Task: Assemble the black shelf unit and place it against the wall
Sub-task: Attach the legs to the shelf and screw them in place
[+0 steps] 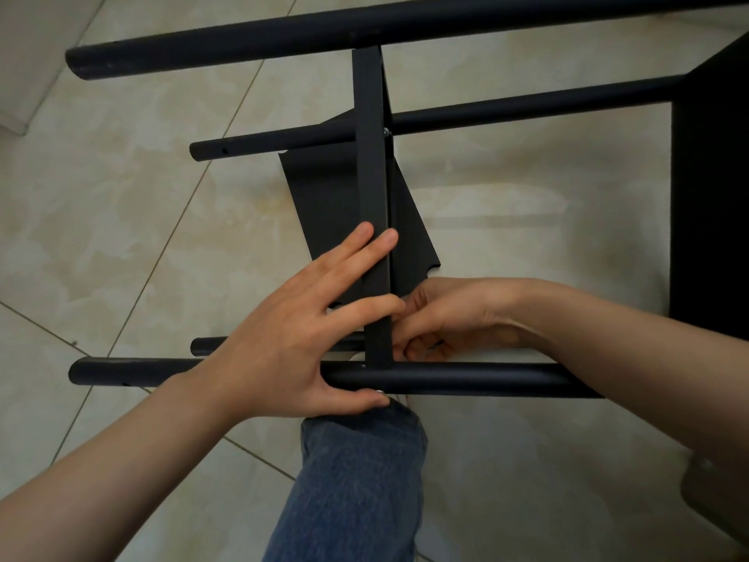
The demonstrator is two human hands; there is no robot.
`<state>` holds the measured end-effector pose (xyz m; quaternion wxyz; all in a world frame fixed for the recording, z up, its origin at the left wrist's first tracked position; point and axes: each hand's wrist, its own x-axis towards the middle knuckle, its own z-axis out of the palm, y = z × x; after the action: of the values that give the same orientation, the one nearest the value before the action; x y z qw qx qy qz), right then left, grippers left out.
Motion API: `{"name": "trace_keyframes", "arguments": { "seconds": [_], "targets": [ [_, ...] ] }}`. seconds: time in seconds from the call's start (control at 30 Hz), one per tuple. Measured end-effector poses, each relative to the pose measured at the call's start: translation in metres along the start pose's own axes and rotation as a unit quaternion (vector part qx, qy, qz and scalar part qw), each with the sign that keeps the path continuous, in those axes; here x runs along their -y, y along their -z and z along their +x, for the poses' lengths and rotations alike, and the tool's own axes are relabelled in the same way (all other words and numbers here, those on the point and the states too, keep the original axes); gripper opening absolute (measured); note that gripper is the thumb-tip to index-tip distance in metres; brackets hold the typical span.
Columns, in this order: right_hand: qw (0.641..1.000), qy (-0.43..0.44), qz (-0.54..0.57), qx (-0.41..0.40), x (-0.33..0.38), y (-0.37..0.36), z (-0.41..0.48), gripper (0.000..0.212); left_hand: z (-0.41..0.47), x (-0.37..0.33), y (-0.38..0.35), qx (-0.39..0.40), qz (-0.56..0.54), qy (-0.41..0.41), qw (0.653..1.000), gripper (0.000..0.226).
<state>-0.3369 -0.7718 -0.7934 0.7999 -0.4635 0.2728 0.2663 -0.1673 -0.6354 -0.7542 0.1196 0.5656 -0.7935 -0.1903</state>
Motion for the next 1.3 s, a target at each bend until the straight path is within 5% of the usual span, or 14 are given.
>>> {"name": "trace_keyframes", "arguments": {
  "seconds": [1.3],
  "targets": [
    [0.999, 0.014, -0.035, -0.019, -0.0034, 0.0000, 0.0004, 0.034, 0.0001, -0.0028, -0.0027, 0.000, -0.004, 0.001, 1.000, 0.074]
  ]
}}
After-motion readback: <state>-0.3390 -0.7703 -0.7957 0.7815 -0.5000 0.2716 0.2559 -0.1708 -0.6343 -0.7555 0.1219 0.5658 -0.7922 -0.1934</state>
